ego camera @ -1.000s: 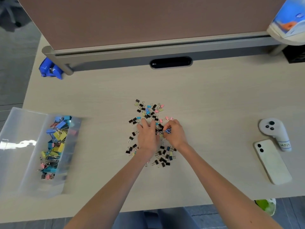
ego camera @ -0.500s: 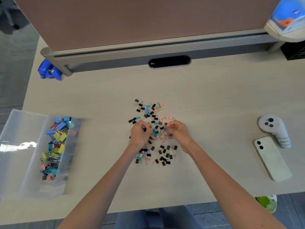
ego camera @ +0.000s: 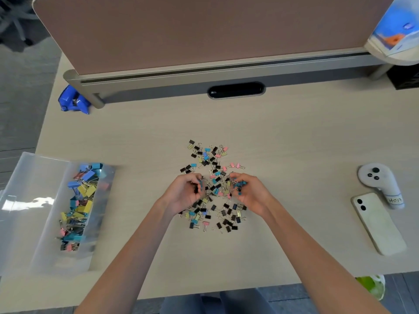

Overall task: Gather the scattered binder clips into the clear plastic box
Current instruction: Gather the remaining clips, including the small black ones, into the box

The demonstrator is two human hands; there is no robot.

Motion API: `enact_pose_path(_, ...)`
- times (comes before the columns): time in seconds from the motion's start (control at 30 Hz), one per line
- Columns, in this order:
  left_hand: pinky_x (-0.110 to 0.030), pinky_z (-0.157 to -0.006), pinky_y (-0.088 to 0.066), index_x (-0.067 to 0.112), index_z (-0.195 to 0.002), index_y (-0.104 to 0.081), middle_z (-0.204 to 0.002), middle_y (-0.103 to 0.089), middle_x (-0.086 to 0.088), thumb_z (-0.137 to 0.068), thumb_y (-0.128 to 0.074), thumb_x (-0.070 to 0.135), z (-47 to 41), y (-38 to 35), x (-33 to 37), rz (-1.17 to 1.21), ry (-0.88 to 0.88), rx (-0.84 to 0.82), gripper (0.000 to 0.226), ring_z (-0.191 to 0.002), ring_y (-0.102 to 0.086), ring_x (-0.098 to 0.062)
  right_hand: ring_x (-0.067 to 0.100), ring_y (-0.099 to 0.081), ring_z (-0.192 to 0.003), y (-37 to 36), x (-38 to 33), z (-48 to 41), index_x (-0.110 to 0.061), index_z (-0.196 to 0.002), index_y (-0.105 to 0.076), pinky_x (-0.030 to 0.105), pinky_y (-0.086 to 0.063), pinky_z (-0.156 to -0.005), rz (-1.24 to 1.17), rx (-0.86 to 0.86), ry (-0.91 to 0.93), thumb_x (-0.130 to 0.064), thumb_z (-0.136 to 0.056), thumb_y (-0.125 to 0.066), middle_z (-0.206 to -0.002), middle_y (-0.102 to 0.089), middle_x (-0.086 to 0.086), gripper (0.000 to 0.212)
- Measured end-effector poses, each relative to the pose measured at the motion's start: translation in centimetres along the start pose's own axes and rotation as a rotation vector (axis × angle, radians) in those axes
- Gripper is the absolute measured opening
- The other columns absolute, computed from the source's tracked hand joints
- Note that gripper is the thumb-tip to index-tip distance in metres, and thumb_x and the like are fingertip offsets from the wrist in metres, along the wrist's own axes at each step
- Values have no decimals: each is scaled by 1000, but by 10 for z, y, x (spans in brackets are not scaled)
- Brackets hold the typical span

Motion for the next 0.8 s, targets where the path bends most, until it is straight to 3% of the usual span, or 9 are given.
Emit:
enact_pose_path(0.13,-19,-53,-39,10,-75,-46,-73,-44,-5,-77,-53,12,2,-5,3,74,26,-76,7,-62,-41,-13,11,-38,-57,-13,0,-1,-4,-88,-57,19,-32,-39,-59,-48,1,5,-80,-40,-79,-49,6,21)
enact_pose_path(0.27,-17,-43,-28,17,-62,-34,-66,-25,1,-90,-59,32,4,-9,8,-44,38,-36,40,-53,-30,-10,9,-31,-46,-26,2,0,-8,-77,-49,19,-28,-33,-149,-120,-18,5,-74,-37,-66,-41,3,18)
enact_pose_path(0.33,-16,-38,-23,20,-61,-28,-64,-17,4,-91,-59,32,4,-8,11,-136,9,-15,45,-47,-24,-8,7,-29,-40,-33,4,0,-10,-74,-46,18,-25,-31,-171,-153,-32,4,-74,-36,-61,-36,1,18)
enact_pose_path(0.5,-16,-36,-21,20,-62,-30,-54,-21,5,-96,-52,39,12,3,18,-337,-32,-3,44,-42,-18,-8,6,-26,-36,-43,12,-2,-11,-69,-44,18,-21,-29,-191,-182,-65,5,-77,-28,-55,-34,-1,24)
enact_pose_path(0.67,-16,-38,-18,19,-72,-41,-55,-25,7,-100,-45,32,22,17,26,-161,-22,-14,31,-45,-20,-6,7,-23,-35,-59,16,-4,-13,-62,-44,18,-16,-30,-150,-166,-63,5,-75,-27,-51,-33,-2,28)
enact_pose_path(0.8,-14,-38,-28,14,-73,-45,-59,-35,4,-100,-41,21,33,37,35,-94,-37,83,28,-49,-31,-7,6,-23,-34,-92,25,-4,-14,-59,-44,17,-17,-29,-70,-208,-61,5,-74,-25,-50,-33,-2,31)
Point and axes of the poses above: each hand's wrist, its own z-axis away from the middle knuckle, its own y-axis out of the back of the hand, x = y × z, the point moved 7 cm from there along -z, towards the middle knuckle
